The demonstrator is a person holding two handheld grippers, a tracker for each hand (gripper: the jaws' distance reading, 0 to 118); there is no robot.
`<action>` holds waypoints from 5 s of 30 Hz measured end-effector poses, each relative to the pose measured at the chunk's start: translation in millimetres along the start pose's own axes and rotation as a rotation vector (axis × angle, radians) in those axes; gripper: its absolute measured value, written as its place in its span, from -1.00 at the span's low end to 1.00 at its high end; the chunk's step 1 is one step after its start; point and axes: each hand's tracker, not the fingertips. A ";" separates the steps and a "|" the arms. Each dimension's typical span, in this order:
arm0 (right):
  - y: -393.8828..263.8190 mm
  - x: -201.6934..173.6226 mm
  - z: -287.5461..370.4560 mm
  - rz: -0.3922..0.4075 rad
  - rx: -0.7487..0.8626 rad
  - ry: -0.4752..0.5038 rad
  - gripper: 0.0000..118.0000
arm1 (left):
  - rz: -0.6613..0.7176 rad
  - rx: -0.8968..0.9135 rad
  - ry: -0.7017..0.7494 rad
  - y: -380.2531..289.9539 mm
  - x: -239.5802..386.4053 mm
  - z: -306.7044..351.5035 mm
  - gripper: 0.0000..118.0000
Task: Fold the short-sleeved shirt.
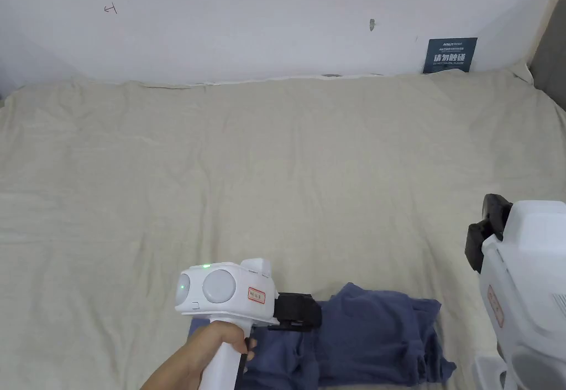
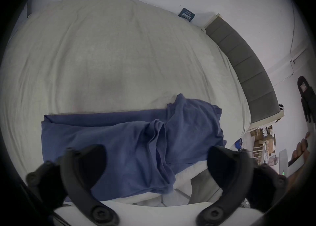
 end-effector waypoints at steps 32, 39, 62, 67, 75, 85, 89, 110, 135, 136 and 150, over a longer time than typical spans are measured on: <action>-3.8 15.1 0.8 0.007 -0.022 -0.007 -0.97 | -0.285 0.259 0.228 -89.1 32.6 -33.6 -1.00; -8.1 24.2 2.4 0.006 -0.041 -0.034 -0.97 | -0.309 0.242 0.261 -97.0 51.3 -59.8 -1.00; 6.4 -3.3 -1.5 0.035 -0.014 0.012 -0.97 | 0.283 0.202 -0.067 -44.8 -149.4 63.5 0.96; 4.1 -7.3 -4.3 0.047 -0.032 0.009 -0.97 | 0.290 0.163 -0.095 -52.6 -168.8 45.4 0.54; 0.4 -6.9 -6.5 0.056 -0.051 -0.010 -0.97 | 0.196 0.140 -0.070 -61.0 -159.7 38.3 -0.43; 6.0 -5.3 -7.5 0.049 -0.040 0.002 -0.97 | 0.173 0.204 -0.038 -60.6 -142.0 71.8 -0.85; 9.0 -6.4 -8.2 0.036 -0.024 0.022 -0.97 | 0.155 0.245 0.079 -58.6 -153.3 108.7 -0.85; 13.1 -0.5 4.1 0.015 0.012 0.059 -0.97 | -0.072 0.124 0.002 -3.6 20.1 71.5 -0.85; 5.8 36.6 11.1 -0.005 -0.011 -0.026 -0.97 | -0.127 0.326 -0.009 -15.3 93.5 40.7 0.91; 6.7 35.2 10.9 -0.004 -0.009 -0.023 -0.97 | -0.148 0.376 0.028 -18.8 91.1 48.1 0.84; 3.0 25.8 8.0 0.001 -0.014 0.019 -0.97 | -0.299 0.463 0.221 -75.4 75.4 -9.4 -1.00</action>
